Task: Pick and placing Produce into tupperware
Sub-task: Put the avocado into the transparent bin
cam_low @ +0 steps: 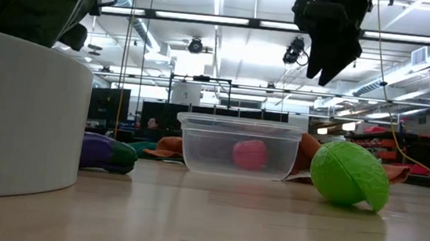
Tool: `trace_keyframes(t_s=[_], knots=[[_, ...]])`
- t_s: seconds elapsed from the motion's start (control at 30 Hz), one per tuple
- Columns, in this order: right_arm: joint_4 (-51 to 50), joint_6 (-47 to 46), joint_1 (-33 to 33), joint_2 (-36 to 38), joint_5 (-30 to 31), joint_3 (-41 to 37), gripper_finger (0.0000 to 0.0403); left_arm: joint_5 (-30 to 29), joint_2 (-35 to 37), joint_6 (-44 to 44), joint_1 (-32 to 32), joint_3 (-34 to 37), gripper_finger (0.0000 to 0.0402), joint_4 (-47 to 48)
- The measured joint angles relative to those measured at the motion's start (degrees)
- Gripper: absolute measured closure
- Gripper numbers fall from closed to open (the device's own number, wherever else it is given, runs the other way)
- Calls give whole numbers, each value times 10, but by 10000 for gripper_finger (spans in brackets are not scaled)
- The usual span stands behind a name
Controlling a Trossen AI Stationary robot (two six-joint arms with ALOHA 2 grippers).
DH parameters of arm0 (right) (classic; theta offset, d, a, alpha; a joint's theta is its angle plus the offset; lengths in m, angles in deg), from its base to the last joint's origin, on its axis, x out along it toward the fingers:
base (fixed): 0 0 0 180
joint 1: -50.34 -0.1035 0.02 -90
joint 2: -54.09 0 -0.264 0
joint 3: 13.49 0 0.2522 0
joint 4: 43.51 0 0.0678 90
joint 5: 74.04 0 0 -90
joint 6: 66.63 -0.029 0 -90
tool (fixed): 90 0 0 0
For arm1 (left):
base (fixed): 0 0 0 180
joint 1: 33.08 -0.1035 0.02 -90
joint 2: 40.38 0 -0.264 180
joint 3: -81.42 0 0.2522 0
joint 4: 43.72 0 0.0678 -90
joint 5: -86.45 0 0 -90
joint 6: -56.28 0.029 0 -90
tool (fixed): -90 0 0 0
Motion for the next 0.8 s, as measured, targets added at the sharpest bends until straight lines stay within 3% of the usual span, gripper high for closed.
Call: trace_keyframes(t_s=[0.1, 0.23, 0.5, 0.8], knots=[[0, -12, 0, 0, -3, 0, 129, -8, 0, -7, 8, 0, 147, 3], [0, -20, 0, 0, -4, 0, 129, -1, -14, -97, 11, 0, 119, 10], [16, -36, 0, 0, -18, 0, 129, 6, -115, -253, 10, 0, 105, 2], [29, -45, -2, 0, -20, 0, 129, 2, -205, -234, 10, -1, 114, -21]])
